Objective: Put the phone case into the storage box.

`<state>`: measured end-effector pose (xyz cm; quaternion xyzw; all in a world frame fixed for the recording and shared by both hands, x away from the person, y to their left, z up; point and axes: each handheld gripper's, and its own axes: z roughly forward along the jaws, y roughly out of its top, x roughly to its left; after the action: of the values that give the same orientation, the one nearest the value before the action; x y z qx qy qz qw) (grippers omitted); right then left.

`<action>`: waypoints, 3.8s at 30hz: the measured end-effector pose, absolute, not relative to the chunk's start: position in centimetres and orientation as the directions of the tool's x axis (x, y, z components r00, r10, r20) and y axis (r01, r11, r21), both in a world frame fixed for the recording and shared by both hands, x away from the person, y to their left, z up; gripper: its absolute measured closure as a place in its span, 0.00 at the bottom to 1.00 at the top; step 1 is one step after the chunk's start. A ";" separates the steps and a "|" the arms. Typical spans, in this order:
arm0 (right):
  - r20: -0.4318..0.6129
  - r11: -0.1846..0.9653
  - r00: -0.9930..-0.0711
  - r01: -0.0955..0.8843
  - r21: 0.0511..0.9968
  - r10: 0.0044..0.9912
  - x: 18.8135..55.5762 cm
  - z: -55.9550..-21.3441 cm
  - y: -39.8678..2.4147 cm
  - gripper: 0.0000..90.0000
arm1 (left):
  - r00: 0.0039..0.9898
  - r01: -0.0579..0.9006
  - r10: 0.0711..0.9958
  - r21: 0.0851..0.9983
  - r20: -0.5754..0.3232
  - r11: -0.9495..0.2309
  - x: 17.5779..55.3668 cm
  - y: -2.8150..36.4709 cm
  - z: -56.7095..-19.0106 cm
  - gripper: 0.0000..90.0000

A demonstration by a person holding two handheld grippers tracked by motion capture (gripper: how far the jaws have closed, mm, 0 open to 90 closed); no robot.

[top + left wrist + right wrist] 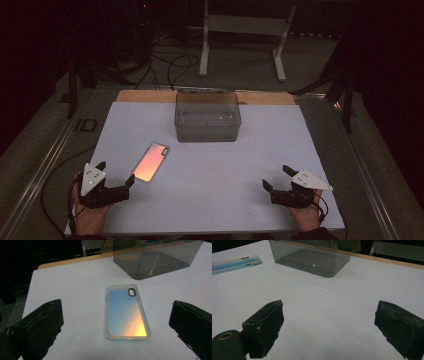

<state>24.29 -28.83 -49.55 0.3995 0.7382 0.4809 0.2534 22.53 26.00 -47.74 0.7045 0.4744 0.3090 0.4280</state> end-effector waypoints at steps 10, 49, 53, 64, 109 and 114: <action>0.012 0.210 -0.548 0.341 0.916 0.836 24.3 -49.5 -29.0 0.09 | 0.378 0.410 0.925 0.889 0.036 -0.202 23.2 25.8 -47.2 0.00; 0.011 0.214 -0.539 0.354 0.910 0.843 24.6 -49.9 -29.0 0.10 | 0.355 0.588 0.927 0.741 0.124 -0.324 29.3 24.7 -47.5 0.12; 0.013 0.214 -0.539 0.356 0.910 0.842 24.6 -49.9 -29.0 0.10 | 0.363 0.596 0.924 0.732 0.121 -0.330 30.0 24.7 -47.6 0.14; 0.014 0.213 -0.538 0.357 0.910 0.843 24.6 -49.9 -29.1 0.10 | 0.383 0.615 0.918 0.713 0.103 -0.337 30.8 24.5 -48.1 0.17; 0.008 0.225 -0.539 0.365 0.904 0.842 24.7 -50.0 -28.9 0.10 | 0.438 0.739 0.899 0.577 -0.017 -0.349 30.9 24.7 -50.8 0.84; 0.009 0.226 -0.541 0.367 0.902 0.841 24.7 -50.0 -28.9 0.10 | 0.441 0.742 0.898 0.557 0.017 -0.374 31.1 24.4 -50.6 0.92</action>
<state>24.70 -28.86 -50.01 0.4073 0.7413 0.4702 0.2521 31.10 24.35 -50.61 0.8132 0.5039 0.1606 0.2427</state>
